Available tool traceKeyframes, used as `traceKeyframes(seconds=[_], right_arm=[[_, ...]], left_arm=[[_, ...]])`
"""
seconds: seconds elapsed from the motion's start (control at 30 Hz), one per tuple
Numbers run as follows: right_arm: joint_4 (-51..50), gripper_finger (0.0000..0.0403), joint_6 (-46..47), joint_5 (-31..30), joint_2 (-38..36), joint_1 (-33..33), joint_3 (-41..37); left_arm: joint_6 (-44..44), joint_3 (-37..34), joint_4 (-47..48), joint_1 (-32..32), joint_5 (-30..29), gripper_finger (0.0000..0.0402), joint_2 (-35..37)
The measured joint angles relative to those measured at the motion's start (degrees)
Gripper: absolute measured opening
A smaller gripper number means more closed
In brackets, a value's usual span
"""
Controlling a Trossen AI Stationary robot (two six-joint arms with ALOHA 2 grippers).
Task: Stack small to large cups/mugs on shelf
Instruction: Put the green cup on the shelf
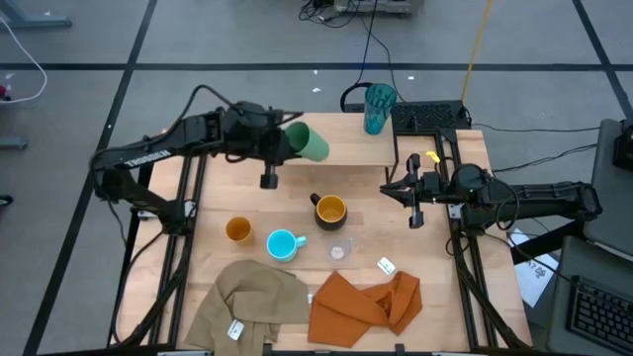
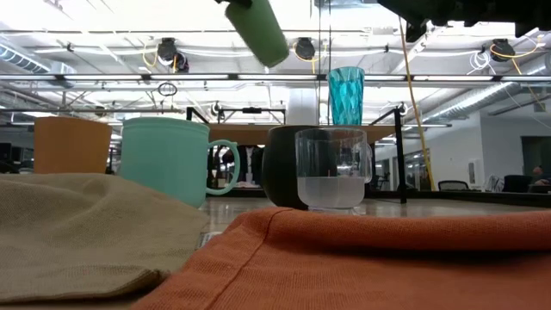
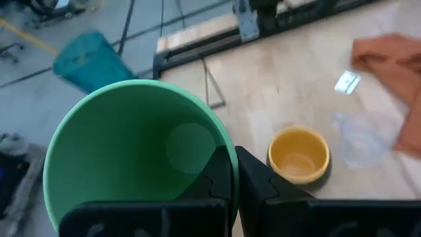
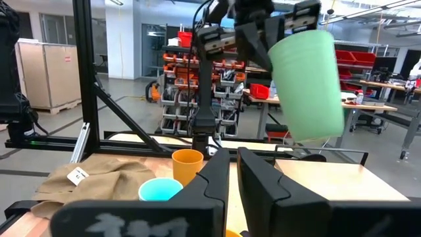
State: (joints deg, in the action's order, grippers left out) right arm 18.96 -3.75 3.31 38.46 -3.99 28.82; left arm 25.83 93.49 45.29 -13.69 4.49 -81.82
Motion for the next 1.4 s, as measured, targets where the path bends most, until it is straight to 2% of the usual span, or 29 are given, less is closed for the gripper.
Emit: traceKeyframes(seconds=[0.1, 0.23, 0.33, 0.57, 0.7, 1.03, 1.4], right_arm=[[-0.4, 0.0022, -0.9, 0.0, 0.0, 0.0, 0.0], [-0.1, 0.0047, -1.4, 0.0, 0.1, 0.0, 0.0], [0.0, 0.0087, -1.4, -0.1, 0.1, 0.0, 0.0], [2.3, 0.0212, 3.0, -1.9, 2.3, -1.5, 0.0], [1.7, 0.0253, 4.5, -1.5, 6.9, -2.0, 2.0], [-2.0, 0.0267, 1.5, -1.4, 17.2, -2.0, 10.6], [-4.0, 0.0267, 0.7, 1.7, 20.6, -2.1, 14.7]], left_arm=[[0.4, 3.5, 2.8, -0.4, 2.7, 0.0002, -3.3], [1.7, 7.5, 10.0, 0.9, 2.5, 0.0002, -6.6], [1.6, 8.1, 12.0, 1.9, 2.3, 0.0002, -7.3], [0.9, 8.1, 11.3, 5.7, 3.2, 0.0002, -6.1], [0.9, 8.1, 11.5, 7.7, 3.1, 0.0002, -6.3], [1.7, 10.2, 9.2, 10.0, 3.0, 0.0002, -6.2], [3.2, 17.5, 14.0, 11.9, 3.1, 0.0002, -10.9]])
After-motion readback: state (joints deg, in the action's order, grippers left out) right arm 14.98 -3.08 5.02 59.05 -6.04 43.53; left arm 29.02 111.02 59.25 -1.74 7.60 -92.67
